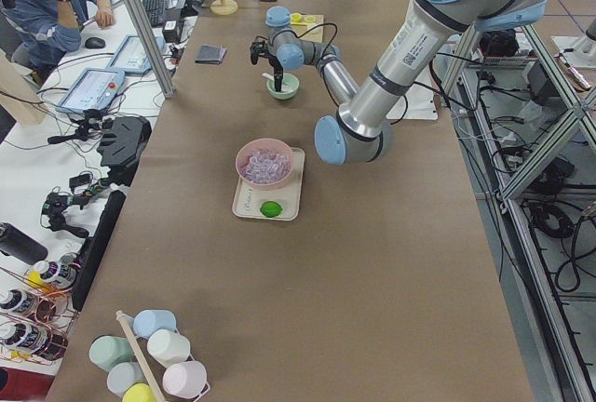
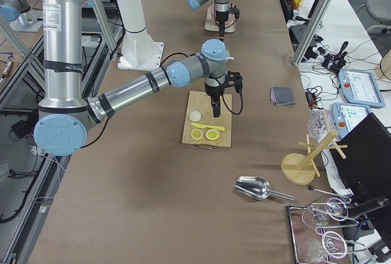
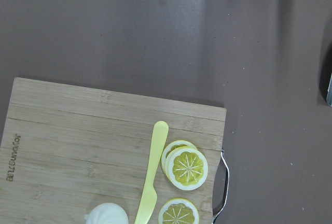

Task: Put spoon and ice into bowl

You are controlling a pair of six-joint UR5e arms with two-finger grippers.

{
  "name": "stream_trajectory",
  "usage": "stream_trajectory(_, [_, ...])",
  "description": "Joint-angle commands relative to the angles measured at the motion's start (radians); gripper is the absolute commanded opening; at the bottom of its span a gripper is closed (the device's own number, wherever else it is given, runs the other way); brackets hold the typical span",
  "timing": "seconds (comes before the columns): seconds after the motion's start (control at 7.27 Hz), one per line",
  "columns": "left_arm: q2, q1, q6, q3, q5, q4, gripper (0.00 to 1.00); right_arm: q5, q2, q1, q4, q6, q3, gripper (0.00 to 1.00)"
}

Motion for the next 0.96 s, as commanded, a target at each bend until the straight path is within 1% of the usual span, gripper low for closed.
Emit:
stream_trajectory(0.0, [0.158, -0.138, 0.262, -0.101, -0.065, 0.104, 0.99, 0.015, 0.003, 0.033, -0.002, -0.057, -0.023, 1.0])
stream_trajectory(0.14, [0.212, -0.208, 0.455, -0.159, -0.065, 0.208, 0.99, 0.016, -0.001, 0.039, -0.002, -0.068, -0.026, 1.0])
stream_trajectory(0.28, [0.311, -0.3, 0.624, -0.198, -0.071, 0.226, 0.99, 0.016, -0.001, 0.055, -0.002, -0.109, -0.047, 1.0])
stream_trajectory(0.41, [0.393, -0.395, 0.767, -0.21, -0.122, 0.226, 0.99, 0.029, 0.003, 0.075, -0.002, -0.174, -0.091, 1.0])
stream_trajectory(0.55, [0.476, -0.489, 0.933, -0.203, -0.182, 0.221, 0.99, 0.069, 0.007, 0.117, 0.0, -0.231, -0.125, 1.0])
stream_trajectory(0.69, [0.551, -0.563, 1.062, -0.195, -0.184, 0.215, 0.99, 0.078, 0.003, 0.155, -0.002, -0.285, -0.15, 1.0])
stream_trajectory(0.83, [0.591, -0.627, 1.104, -0.172, -0.186, 0.211, 0.99, 0.08, 0.003, 0.192, 0.0, -0.36, -0.205, 1.0])
